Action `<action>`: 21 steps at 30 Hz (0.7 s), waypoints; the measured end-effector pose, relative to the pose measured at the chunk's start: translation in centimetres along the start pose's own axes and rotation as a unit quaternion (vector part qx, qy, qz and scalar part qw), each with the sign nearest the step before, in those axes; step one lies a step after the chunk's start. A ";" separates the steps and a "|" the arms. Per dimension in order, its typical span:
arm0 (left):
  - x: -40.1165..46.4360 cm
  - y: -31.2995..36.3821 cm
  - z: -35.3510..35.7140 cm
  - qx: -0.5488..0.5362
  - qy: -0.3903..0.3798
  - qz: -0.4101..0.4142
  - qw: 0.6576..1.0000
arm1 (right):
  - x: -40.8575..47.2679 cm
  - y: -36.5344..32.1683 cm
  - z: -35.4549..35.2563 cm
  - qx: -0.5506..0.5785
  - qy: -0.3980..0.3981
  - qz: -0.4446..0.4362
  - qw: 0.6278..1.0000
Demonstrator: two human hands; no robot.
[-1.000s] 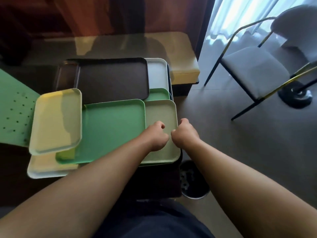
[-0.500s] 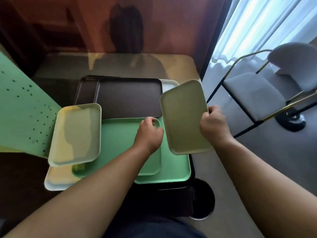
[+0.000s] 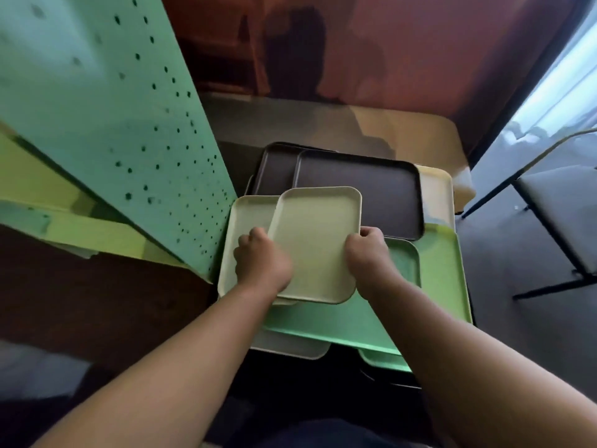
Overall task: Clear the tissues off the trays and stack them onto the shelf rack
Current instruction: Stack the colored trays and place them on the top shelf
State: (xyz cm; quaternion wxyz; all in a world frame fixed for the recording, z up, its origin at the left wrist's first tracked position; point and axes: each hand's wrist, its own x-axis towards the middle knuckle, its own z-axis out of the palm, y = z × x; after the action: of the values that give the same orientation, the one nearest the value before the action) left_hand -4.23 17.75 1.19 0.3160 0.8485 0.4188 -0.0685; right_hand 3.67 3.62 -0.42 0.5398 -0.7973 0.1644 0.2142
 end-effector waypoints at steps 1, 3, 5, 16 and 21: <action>0.5 -1.1 -0.5 0.021 0.003 0.005 1.000 | -0.1 0.0 1.8 -0.003 -0.007 0.004 1.000; 1.1 -2.9 -1.1 0.057 -0.002 0.021 0.998 | -0.5 0.3 4.6 -0.008 -0.018 0.012 1.000; 1.6 -4.2 -1.2 0.075 -0.022 0.034 0.996 | -0.7 0.7 6.6 -0.005 -0.015 0.011 1.000; 4.1 -7.5 -1.0 0.148 -0.079 0.095 0.981 | -2.2 1.3 9.4 -0.165 -0.053 -0.019 0.985; 4.4 -7.5 -1.5 0.137 -0.079 0.108 0.982 | -1.8 1.4 9.1 -0.153 -0.068 0.009 0.986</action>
State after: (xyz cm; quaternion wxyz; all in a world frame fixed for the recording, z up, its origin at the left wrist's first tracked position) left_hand -7.28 24.92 -2.86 0.2350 0.9156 0.2854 -0.1578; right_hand -0.11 11.66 -3.58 0.4195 -0.8526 0.1002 0.2952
